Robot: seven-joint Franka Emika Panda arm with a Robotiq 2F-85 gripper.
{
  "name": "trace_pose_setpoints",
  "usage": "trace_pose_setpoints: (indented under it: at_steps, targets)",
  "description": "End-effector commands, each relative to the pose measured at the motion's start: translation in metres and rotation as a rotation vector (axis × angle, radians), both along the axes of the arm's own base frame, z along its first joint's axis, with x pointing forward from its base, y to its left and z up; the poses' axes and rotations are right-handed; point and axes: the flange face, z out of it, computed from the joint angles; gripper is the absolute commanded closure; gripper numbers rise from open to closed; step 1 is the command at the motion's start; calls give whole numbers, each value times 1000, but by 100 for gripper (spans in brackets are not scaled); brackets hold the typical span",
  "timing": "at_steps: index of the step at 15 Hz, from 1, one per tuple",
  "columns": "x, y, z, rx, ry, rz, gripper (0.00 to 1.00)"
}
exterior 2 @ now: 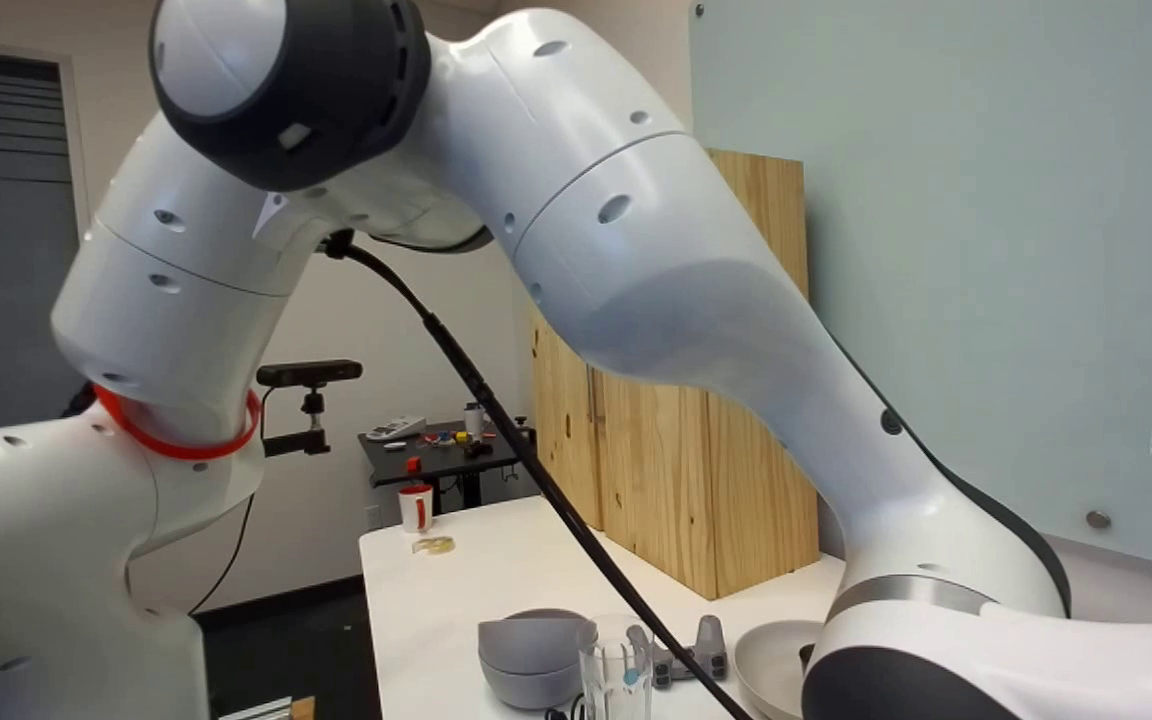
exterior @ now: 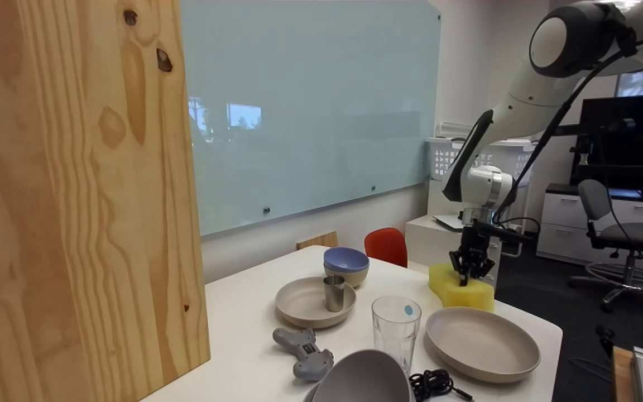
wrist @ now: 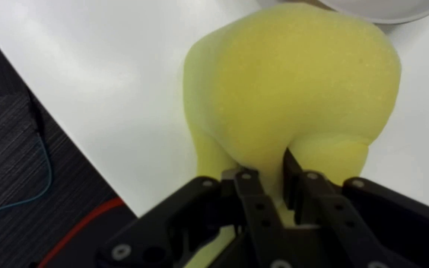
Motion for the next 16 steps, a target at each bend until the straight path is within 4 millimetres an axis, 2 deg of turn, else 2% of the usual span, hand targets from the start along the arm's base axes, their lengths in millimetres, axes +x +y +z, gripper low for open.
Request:
trace_pose_setpoints:
  at_steps: [1,6,10,13,16]
  targets:
    - [-2,-11,-3,-48,27,-14,95]
    - [19,-14,16,-98,-5,36,95]
    - [36,-28,28,-162,-28,60,95]
    - [54,-33,38,-252,-86,79,95]
    - [75,-30,41,-326,-194,56,95]
